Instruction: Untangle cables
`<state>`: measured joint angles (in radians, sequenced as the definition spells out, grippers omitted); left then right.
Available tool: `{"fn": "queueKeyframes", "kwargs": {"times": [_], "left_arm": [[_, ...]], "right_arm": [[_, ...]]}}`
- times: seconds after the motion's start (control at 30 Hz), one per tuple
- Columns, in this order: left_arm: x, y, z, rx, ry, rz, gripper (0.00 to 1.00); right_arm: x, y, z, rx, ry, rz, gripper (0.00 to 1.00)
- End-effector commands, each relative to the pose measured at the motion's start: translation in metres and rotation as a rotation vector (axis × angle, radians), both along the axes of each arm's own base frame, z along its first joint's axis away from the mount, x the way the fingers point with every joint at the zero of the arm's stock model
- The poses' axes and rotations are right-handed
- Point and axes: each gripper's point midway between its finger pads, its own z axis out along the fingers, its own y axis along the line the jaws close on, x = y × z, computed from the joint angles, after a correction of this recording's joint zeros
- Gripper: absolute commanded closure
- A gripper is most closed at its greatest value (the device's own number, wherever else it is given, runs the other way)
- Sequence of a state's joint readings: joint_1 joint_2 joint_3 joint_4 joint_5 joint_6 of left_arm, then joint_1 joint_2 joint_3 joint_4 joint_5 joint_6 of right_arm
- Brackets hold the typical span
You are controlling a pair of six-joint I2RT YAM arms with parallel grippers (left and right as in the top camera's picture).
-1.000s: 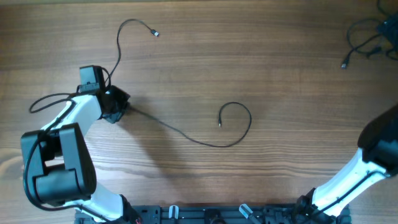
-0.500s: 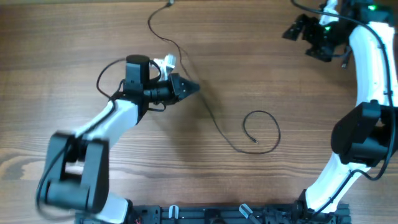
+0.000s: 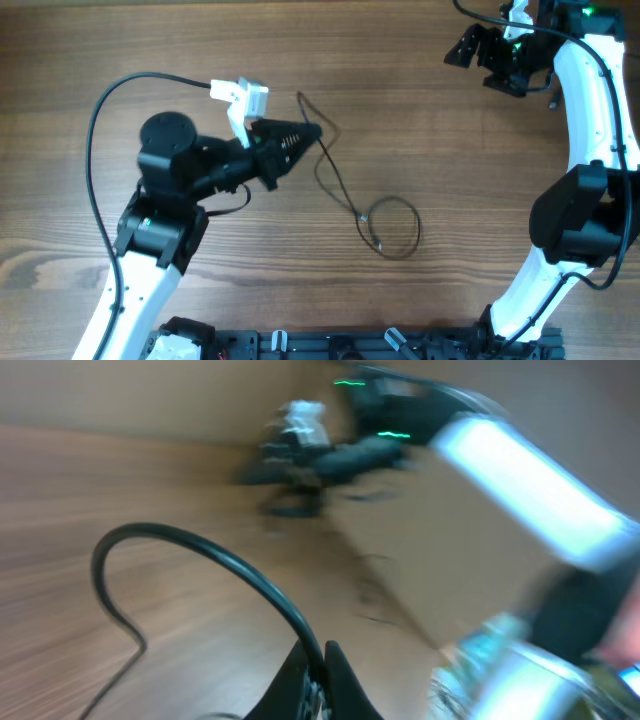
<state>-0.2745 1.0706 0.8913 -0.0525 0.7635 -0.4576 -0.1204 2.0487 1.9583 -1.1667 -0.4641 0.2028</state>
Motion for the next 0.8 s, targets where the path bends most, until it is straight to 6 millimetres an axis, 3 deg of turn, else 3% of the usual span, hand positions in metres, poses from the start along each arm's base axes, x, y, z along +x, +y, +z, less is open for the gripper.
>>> {"fn": "queueKeyframes", "kwargs": {"times": [0.0, 0.1, 0.23, 0.27, 0.33, 0.4, 0.47, 0.5, 0.57, 0.6, 0.67, 0.77], "left_arm": [[0.071, 0.044, -0.051, 0.145, 0.076, 0.406, 0.96], [0.097, 0.034, -0.096, 0.116, 0.234, 0.461, 0.96], [0.104, 0.006, -0.160, 0.134, 0.413, 0.440, 0.96], [0.104, 0.005, -0.173, 0.153, 0.444, 0.453, 0.96], [0.105, 0.018, -0.207, 0.205, 0.540, 0.557, 0.96], [0.106, 0.043, -0.235, 0.239, 0.634, 0.734, 0.92], [0.107, 0.046, -0.240, 0.248, 0.638, 0.753, 0.73], [0.107, 0.046, -0.240, 0.249, 0.638, 0.753, 0.51], [0.108, 0.048, -0.239, 0.254, 0.629, 0.752, 0.24], [0.110, 0.051, -0.237, 0.260, 0.616, 0.751, 0.16], [0.110, 0.055, -0.229, 0.272, 0.588, 0.721, 0.00], [0.108, 0.065, -0.211, 0.268, 0.564, 0.710, 0.00]], "right_arm": [[-0.006, 0.006, -0.004, 0.013, 0.023, 0.031, 0.00], [-0.013, 0.029, -0.002, 0.045, 0.020, 0.120, 0.00], [-0.026, 0.057, -0.003, 0.049, 0.053, 0.195, 0.01], [-0.032, 0.061, -0.004, 0.049, 0.072, 0.214, 0.12], [-0.049, 0.071, -0.001, 0.038, 0.091, 0.295, 0.25], [-0.067, 0.082, 0.014, 0.025, 0.079, 0.373, 0.25], [-0.077, 0.086, 0.028, 0.023, 0.068, 0.385, 0.23], [-0.082, 0.088, 0.037, 0.020, 0.051, 0.391, 0.19], [-0.093, 0.090, 0.057, 0.000, 0.014, 0.397, 0.11], [-0.098, 0.089, 0.065, -0.015, 0.000, 0.397, 0.04], [-0.111, 0.083, 0.077, -0.075, 0.003, 0.351, 0.00], [-0.129, 0.074, 0.077, -0.143, 0.070, 0.211, 0.00]]}}
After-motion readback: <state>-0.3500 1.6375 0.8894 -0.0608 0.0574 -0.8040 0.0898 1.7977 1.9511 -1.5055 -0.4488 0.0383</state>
